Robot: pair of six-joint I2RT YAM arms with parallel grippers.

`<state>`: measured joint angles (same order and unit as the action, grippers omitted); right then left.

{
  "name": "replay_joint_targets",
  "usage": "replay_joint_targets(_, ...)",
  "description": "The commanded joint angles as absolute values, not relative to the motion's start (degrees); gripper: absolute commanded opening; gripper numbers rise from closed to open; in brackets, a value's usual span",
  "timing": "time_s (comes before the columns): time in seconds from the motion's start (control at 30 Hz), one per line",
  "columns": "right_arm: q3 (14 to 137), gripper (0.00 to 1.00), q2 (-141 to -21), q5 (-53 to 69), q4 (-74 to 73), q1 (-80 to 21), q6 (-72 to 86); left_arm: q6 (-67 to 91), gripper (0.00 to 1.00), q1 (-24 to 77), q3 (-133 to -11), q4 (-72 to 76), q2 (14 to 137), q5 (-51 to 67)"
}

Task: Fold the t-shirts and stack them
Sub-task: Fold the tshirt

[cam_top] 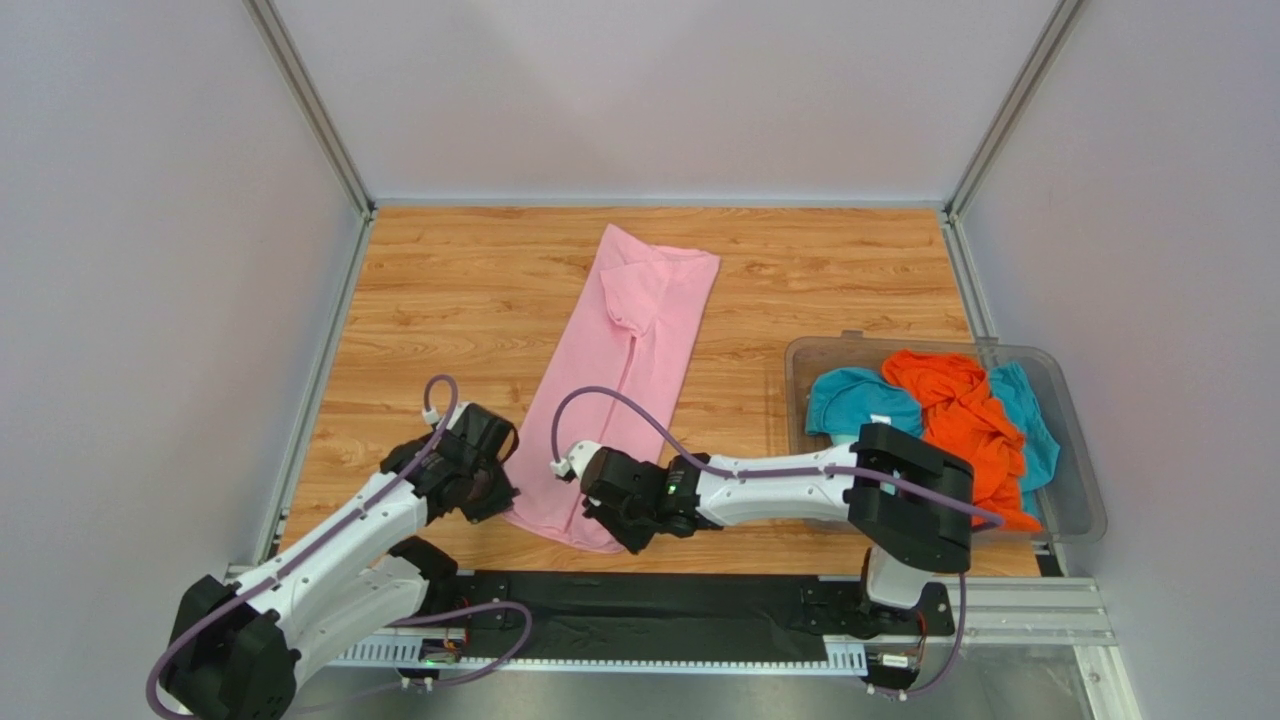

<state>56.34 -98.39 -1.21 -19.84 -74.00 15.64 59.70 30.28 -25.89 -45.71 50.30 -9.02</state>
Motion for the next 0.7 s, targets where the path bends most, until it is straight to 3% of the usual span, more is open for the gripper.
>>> replay_joint_targets(0.0,57.39,0.04,-95.1,-3.78,-20.83,-73.57,17.49,56.08,0.0,30.06,-28.12,-42.37,48.43,-7.91)
replay_joint_targets(0.33,61.43,0.0,-91.23,-3.6,-24.78,-67.6,19.07,50.55,0.0,30.06,-35.06,-38.24,50.44,-8.88)
replay_joint_targets(0.67,66.7,0.0,-90.53,-2.2,-26.37,-56.61,16.26,45.0,0.0,30.06,-49.12,-32.96,65.2,-12.92)
